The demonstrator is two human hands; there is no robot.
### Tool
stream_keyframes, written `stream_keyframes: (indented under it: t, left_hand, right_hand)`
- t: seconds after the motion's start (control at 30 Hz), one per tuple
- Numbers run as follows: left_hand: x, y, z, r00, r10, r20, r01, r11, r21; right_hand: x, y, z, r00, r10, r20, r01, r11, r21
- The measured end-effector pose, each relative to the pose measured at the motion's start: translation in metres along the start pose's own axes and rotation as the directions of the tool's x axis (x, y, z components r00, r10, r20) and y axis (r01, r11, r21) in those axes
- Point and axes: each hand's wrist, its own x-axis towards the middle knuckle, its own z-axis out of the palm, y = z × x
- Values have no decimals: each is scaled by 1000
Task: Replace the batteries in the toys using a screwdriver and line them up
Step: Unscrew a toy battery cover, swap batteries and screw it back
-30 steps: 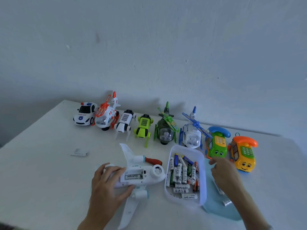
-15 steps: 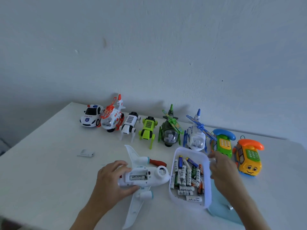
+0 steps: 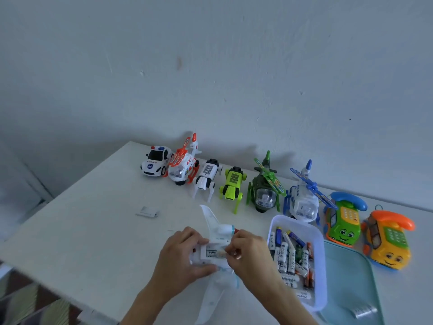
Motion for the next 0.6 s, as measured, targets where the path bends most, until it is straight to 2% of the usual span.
stream_keyframes:
  t: [0.13,0.2,0.5,0.6]
  left_hand:
    - [1,1,-2,1000,4,15,-4,1000,0]
    - [0,2,-1,1000,4,20,-4,1000,2]
    - [0,1,-1,1000,19,4,-19,1000,3]
    - [-1,1,0,1000,20,0,-20,1000,-3]
  right_hand:
    - [0,12,2,967,-246,-63,234,960,-155]
    - [-1,18,3,945,-318,-75,301,937,-179]
    - [1,28,10,902,-410,-132,396,910,-120]
    - [-1,30,12,908,-394,-140,384,919,-91]
